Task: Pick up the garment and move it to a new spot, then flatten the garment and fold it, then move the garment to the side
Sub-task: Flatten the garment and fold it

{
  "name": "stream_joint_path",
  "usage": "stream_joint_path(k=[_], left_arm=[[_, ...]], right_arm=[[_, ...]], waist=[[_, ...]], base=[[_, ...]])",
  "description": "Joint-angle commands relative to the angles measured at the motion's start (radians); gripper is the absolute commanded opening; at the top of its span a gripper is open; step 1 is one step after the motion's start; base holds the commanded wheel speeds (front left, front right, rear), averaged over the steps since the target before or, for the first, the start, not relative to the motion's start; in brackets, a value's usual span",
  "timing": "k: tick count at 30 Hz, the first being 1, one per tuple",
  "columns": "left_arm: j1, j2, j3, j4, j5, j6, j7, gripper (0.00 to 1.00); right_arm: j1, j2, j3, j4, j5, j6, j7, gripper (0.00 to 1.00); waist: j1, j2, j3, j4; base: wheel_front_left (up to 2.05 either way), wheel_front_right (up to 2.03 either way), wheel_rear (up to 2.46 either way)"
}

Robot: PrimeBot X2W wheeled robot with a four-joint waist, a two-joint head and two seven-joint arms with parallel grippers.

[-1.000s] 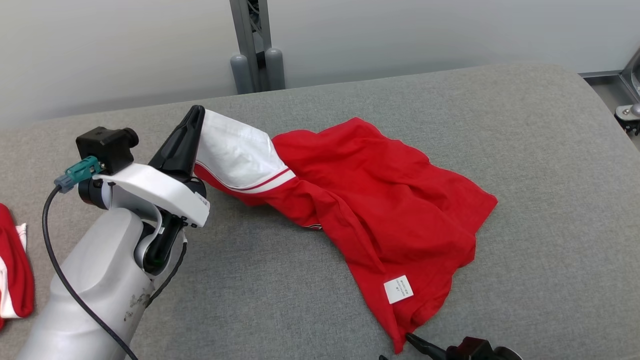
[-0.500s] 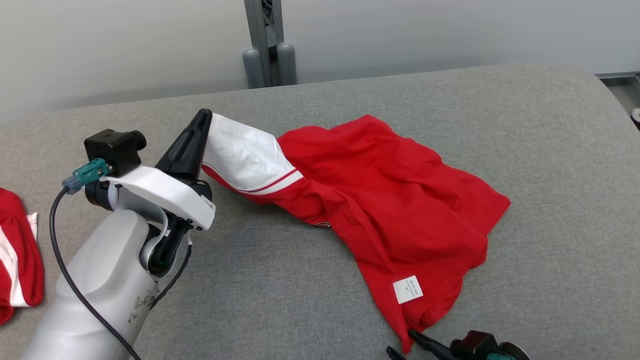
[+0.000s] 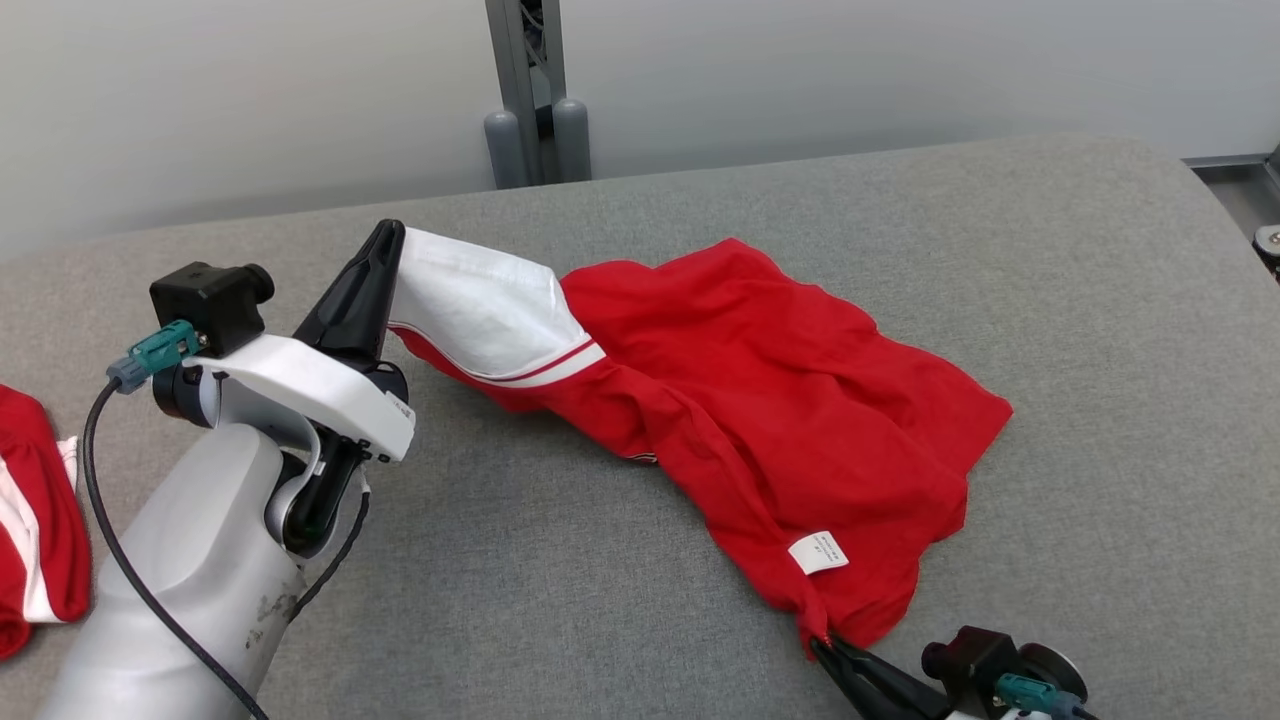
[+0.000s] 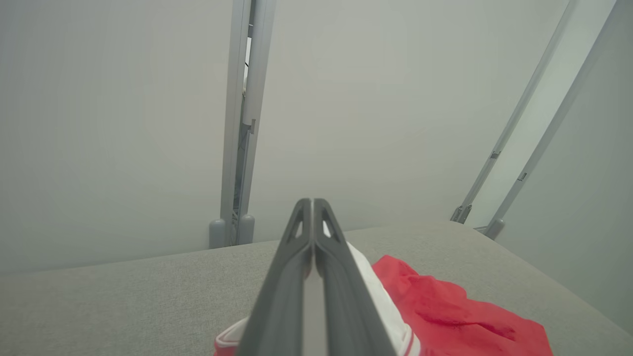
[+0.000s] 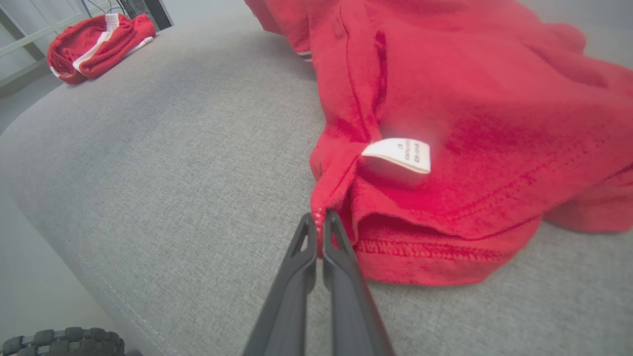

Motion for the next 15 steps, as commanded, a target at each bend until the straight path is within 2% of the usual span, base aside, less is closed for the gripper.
stream_joint_path(k=[1, 10, 15], left_arm=[[0.02, 0.0, 0.012, 0.001, 0.008, -0.001, -0.003, 0.0], [0.087, -0.033, 0.089, -0.032, -0.017, -0.001, -0.003, 0.0], [0.091, -0.027, 0.115, -0.046, -0.01, -0.001, -0.003, 0.0]], right_arm=[[-0.007, -0.023, -0.015, -0.017, -0.027, 0.0, -0.001, 0.0], [-0.055, -0.147, -0.1, -0.113, -0.071, 0.0, -0.001, 0.0], [-0.129, -0.214, -0.114, -0.154, -0.058, 0.0, -0.001, 0.0]], waist=[[0.0, 0.0, -0.026, -0.007], [0.0, 0.0, -0.116, -0.008], [0.0, 0.0, -0.132, -0.005]], base=[[0.0, 0.0, 0.0], [0.0, 0.0, 0.0], [0.0, 0.0, 0.0]])
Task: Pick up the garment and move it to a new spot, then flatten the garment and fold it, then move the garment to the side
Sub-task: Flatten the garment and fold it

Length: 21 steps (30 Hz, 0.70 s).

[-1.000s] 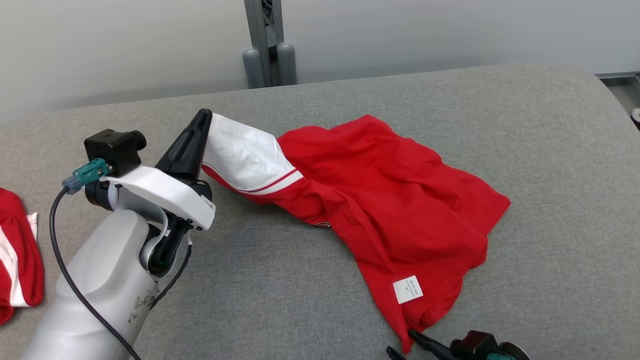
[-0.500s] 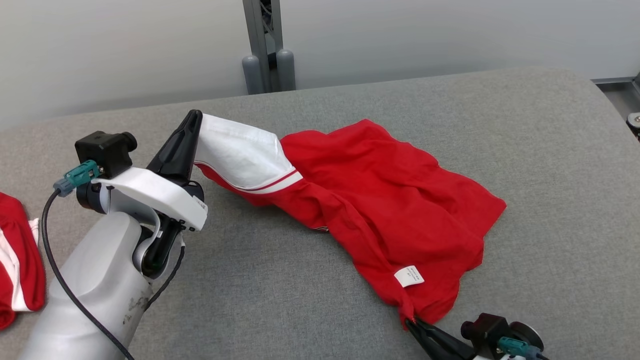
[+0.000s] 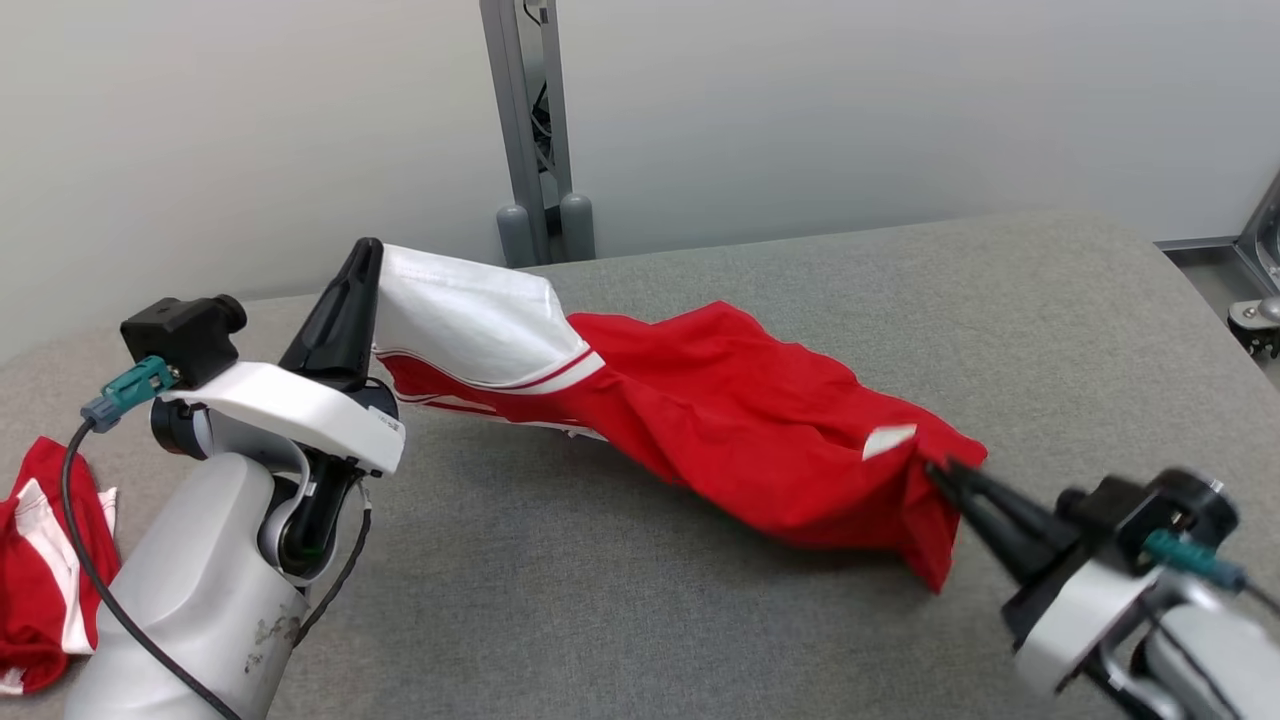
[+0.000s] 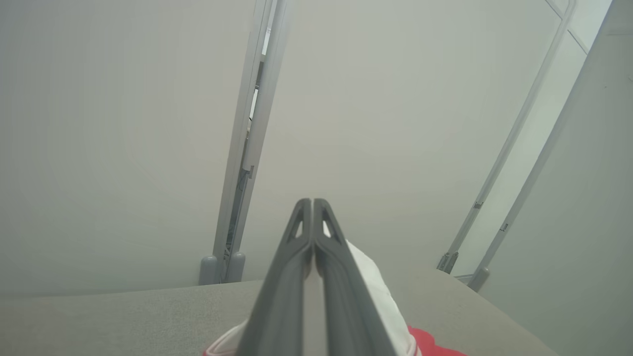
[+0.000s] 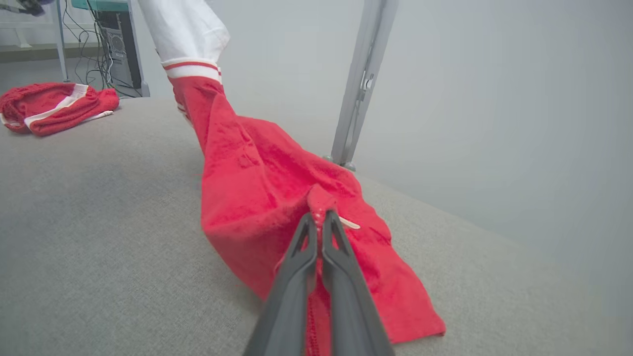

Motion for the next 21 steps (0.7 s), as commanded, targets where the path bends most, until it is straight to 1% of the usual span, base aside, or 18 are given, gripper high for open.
stream_joint_path(k=[1, 7, 11, 14, 17, 21], left_arm=[[0.003, 0.001, 0.008, -0.007, 0.008, -0.001, -0.003, 0.0], [-0.022, -0.006, 0.072, -0.033, 0.032, -0.001, -0.003, 0.0], [-0.043, -0.014, 0.137, -0.038, 0.068, -0.001, -0.003, 0.0], [-0.064, -0.031, 0.179, -0.05, 0.103, -0.001, -0.003, 0.0], [-0.086, -0.046, 0.211, -0.063, 0.141, -0.001, -0.003, 0.0], [-0.129, -0.062, 0.227, -0.093, 0.192, -0.001, -0.003, 0.0]], right_arm=[[-0.029, -0.021, -0.003, -0.008, 0.014, 0.0, -0.001, 0.0], [-0.189, -0.099, 0.0, -0.028, 0.066, 0.0, 0.014, 0.0], [-0.316, -0.121, 0.018, 0.003, 0.063, 0.0, 0.027, 0.0], [-0.415, -0.122, 0.045, 0.044, 0.045, 0.0, 0.025, 0.0], [-0.522, -0.109, 0.087, 0.086, 0.015, 0.0, 0.021, 0.0], [-0.657, -0.087, 0.124, 0.138, 0.002, 0.0, 0.017, 0.0]], waist=[[0.0, 0.0, -0.005, 0.003], [0.0, 0.0, -0.027, 0.004], [0.0, 0.0, -0.038, 0.001], [0.0, 0.0, -0.045, -0.001], [0.0, 0.0, -0.05, -0.001], [0.0, 0.0, -0.058, 0.008]], base=[[0.0, 0.0, 0.0], [0.0, 0.0, 0.0], [0.0, 0.0, 0.0], [0.0, 0.0, 0.0], [0.0, 0.0, 0.0], [0.0, 0.0, 0.0]])
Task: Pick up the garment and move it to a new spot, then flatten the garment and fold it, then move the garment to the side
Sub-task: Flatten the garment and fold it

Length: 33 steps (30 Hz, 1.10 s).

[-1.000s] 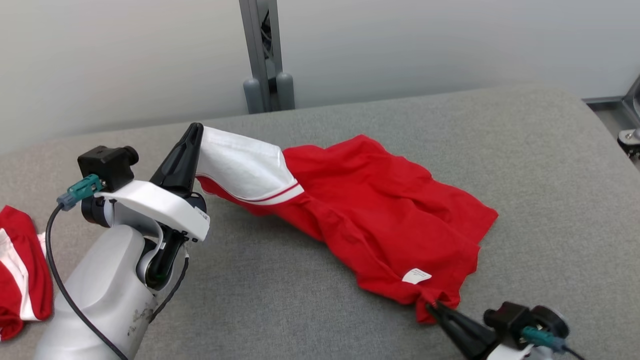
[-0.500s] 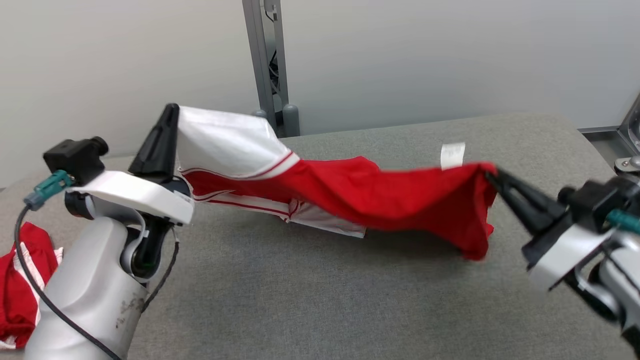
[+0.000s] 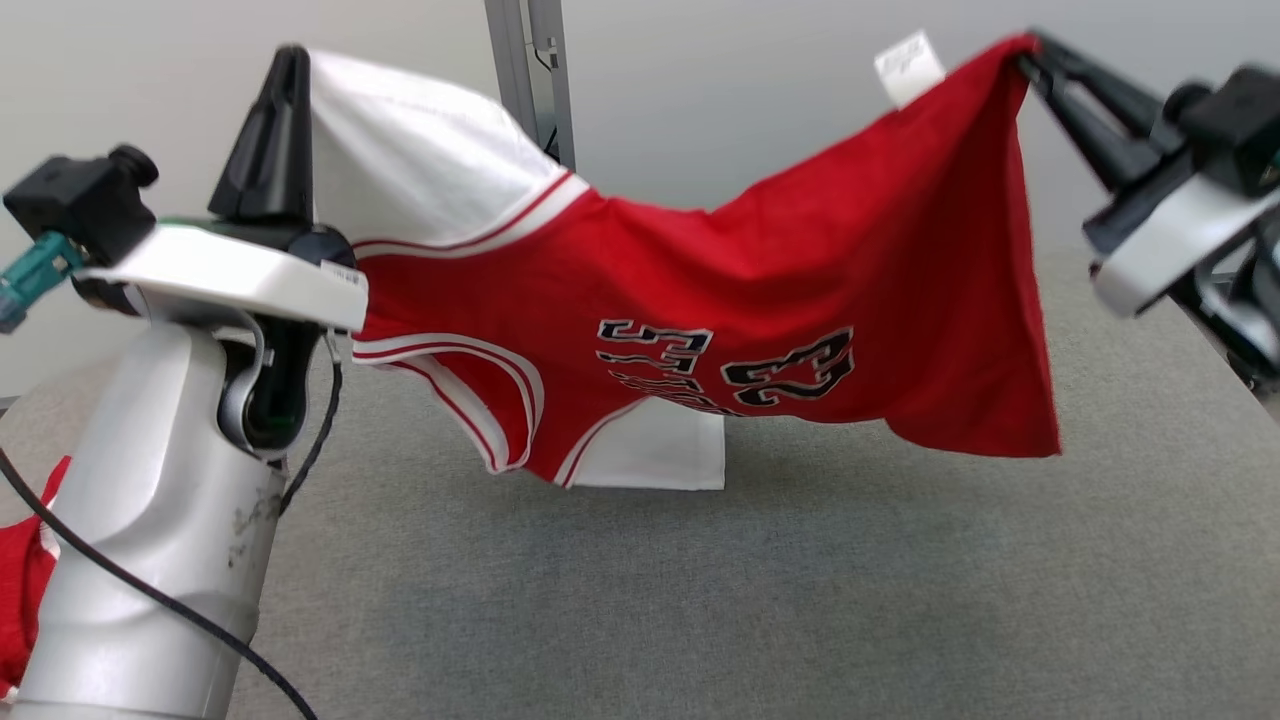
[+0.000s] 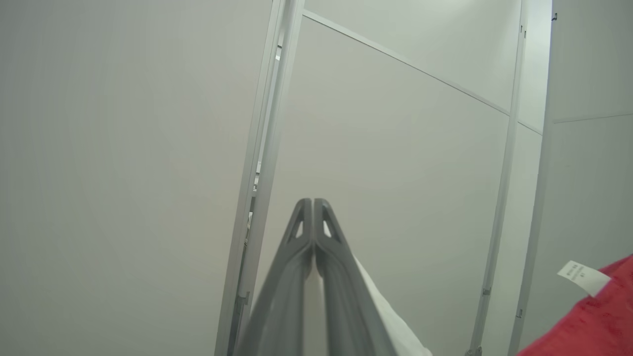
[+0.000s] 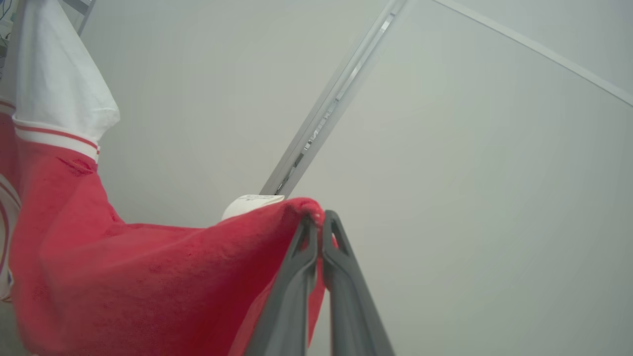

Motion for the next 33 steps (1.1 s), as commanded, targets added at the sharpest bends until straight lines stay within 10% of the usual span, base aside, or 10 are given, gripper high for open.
stream_joint_path(k=[1, 33], left_arm=[[-0.026, -0.002, 0.011, -0.009, 0.019, -0.001, -0.003, 0.0], [-0.162, -0.115, 0.248, 0.004, 0.274, 0.008, -0.002, 0.0]], right_arm=[[-0.042, 0.003, 0.002, 0.021, -0.002, -0.001, -0.006, 0.0], [-0.31, 0.11, 0.194, 0.496, 0.146, -0.001, -0.011, 0.0]], waist=[[0.0, 0.0, -0.004, 0.007], [0.0, 0.0, -0.003, 0.029]], base=[[0.0, 0.0, 0.0], [0.0, 0.0, 0.0]])
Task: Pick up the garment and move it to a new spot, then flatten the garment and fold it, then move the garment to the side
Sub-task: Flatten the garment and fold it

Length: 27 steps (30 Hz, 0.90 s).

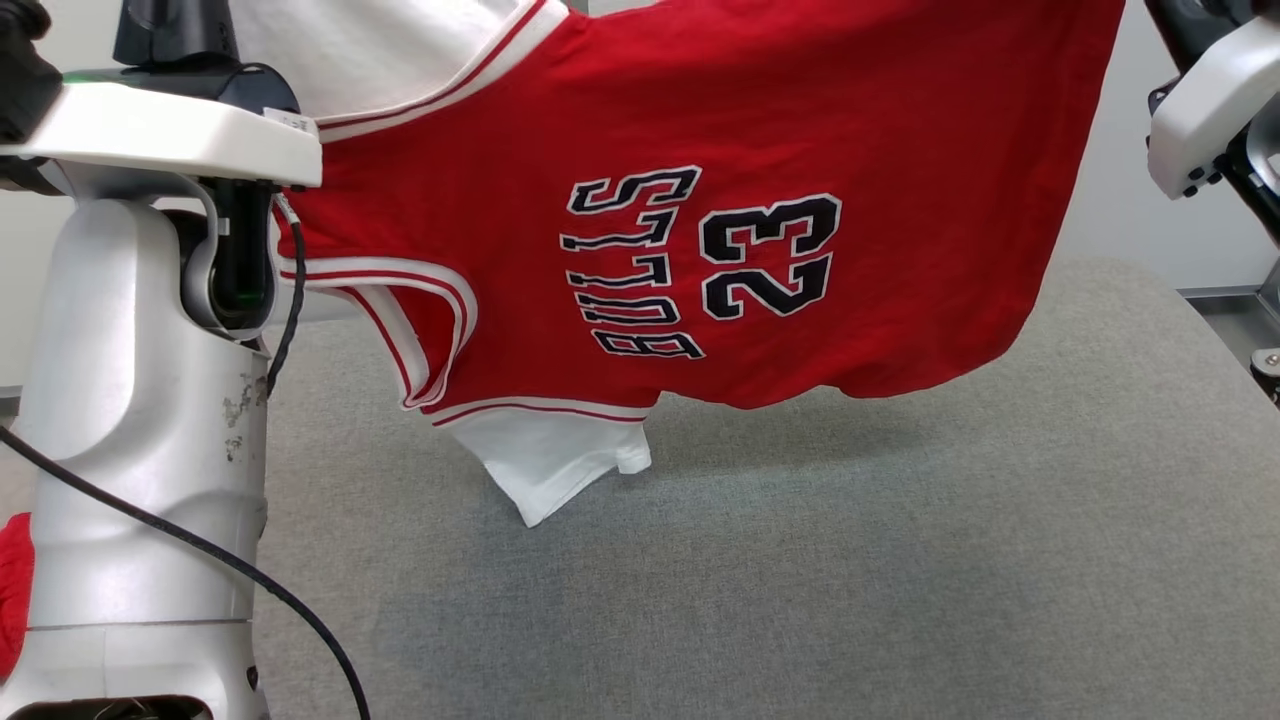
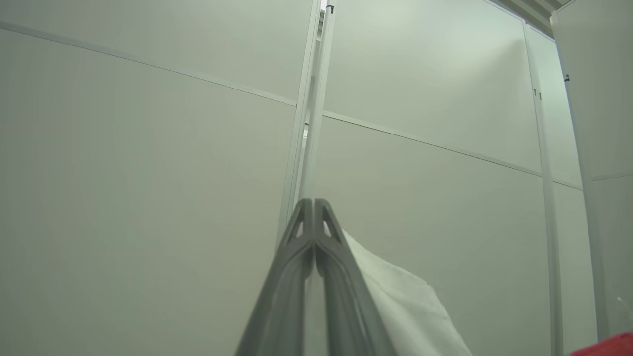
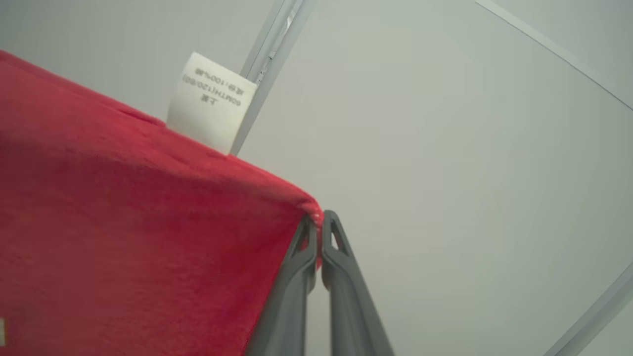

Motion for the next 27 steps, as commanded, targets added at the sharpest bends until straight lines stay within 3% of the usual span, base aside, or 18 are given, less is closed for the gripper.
stream_joint_path(k=[1, 9, 16, 21, 24, 27], left_arm=[[0.01, 0.003, 0.0, 0.006, 0.007, -0.001, 0.0, 0.0], [-0.12, -0.003, -0.044, 0.165, 0.048, -0.004, 0.0, 0.0], [-0.43, -0.012, -0.108, 0.323, 0.107, 0.017, 0.0, 0.0], [-0.621, -0.017, -0.104, 0.355, 0.129, 0.061, -0.001, 0.0], [-0.705, -0.023, -0.088, 0.309, 0.148, 0.108, -0.001, 0.0], [-0.744, -0.025, -0.059, 0.231, 0.17, 0.156, 0.001, 0.0]], right_arm=[[0.004, 0.0, 0.003, 0.004, 0.01, -0.001, 0.002, 0.0], [-0.079, 0.044, 0.075, 0.041, 0.049, -0.001, 0.038, 0.0], [-0.302, 0.133, 0.047, 0.149, 0.03, -0.001, 0.007, 0.0], [-0.439, 0.2, -0.102, 0.254, 0.041, -0.001, -0.013, 0.0], [-0.505, 0.184, -0.293, 0.183, -0.019, -0.001, -0.012, 0.0], [-0.456, 0.185, -0.563, 0.037, -0.15, -0.001, -0.011, 0.0]], waist=[[0.0, 0.0, 0.004, -0.002], [0.0, 0.0, 0.104, -0.017], [0.0, 0.0, 0.324, -0.035], [0.0, 0.0, 0.417, -0.025], [0.0, 0.0, 0.481, -0.017], [0.0, 0.0, 0.541, -0.018]], base=[[0.0, 0.0, 0.0], [0.0, 0.0, 0.0], [0.0, 0.0, 0.0], [0.0, 0.0, 0.0], [0.0, 0.0, 0.0], [0.0, 0.0, 0.0]])
